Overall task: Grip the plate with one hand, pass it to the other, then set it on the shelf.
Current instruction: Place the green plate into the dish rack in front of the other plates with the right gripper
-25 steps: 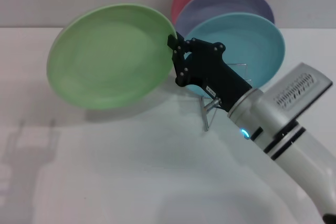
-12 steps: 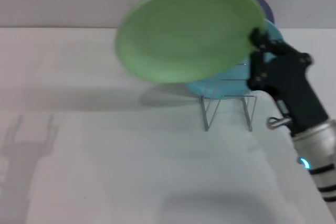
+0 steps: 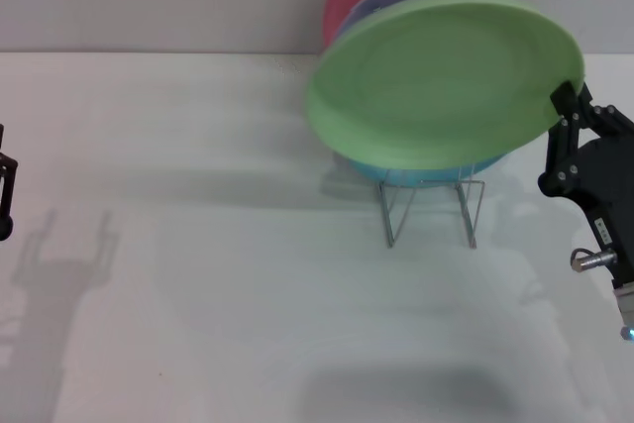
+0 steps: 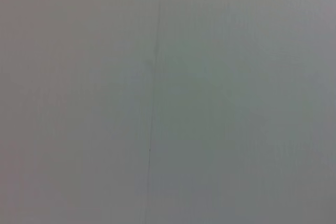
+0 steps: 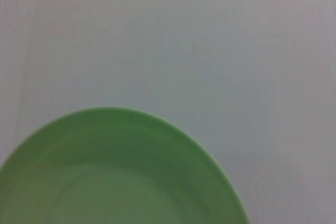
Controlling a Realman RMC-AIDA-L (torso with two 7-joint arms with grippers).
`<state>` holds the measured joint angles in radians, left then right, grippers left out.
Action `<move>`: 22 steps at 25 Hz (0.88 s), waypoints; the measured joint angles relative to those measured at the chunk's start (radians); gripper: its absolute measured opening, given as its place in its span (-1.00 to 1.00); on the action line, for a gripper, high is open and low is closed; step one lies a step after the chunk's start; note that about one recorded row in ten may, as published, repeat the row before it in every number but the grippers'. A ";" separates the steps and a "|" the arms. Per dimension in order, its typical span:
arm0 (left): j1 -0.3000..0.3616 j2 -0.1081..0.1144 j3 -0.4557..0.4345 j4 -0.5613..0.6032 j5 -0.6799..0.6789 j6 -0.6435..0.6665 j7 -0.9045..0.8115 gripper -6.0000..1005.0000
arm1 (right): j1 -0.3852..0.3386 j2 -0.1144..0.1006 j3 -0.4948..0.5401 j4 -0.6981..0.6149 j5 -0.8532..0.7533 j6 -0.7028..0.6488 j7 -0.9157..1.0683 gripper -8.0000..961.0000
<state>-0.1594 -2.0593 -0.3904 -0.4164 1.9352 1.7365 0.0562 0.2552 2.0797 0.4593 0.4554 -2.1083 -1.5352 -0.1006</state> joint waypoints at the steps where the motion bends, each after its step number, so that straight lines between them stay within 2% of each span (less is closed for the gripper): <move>1: 0.000 0.000 -0.001 0.000 0.000 -0.003 0.000 0.29 | 0.000 0.000 0.000 -0.007 0.000 0.002 0.001 -0.91; 15: -0.014 0.002 -0.005 0.001 0.001 -0.011 -0.001 0.29 | 0.011 0.000 0.014 -0.062 0.005 0.091 0.004 -0.88; 22: -0.021 0.004 -0.005 0.001 0.001 -0.011 -0.001 0.29 | -0.006 0.004 0.006 -0.077 0.005 0.112 0.004 -0.87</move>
<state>-0.1805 -2.0555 -0.3958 -0.4157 1.9358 1.7256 0.0551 0.2491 2.0840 0.4649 0.3784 -2.1030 -1.4233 -0.0966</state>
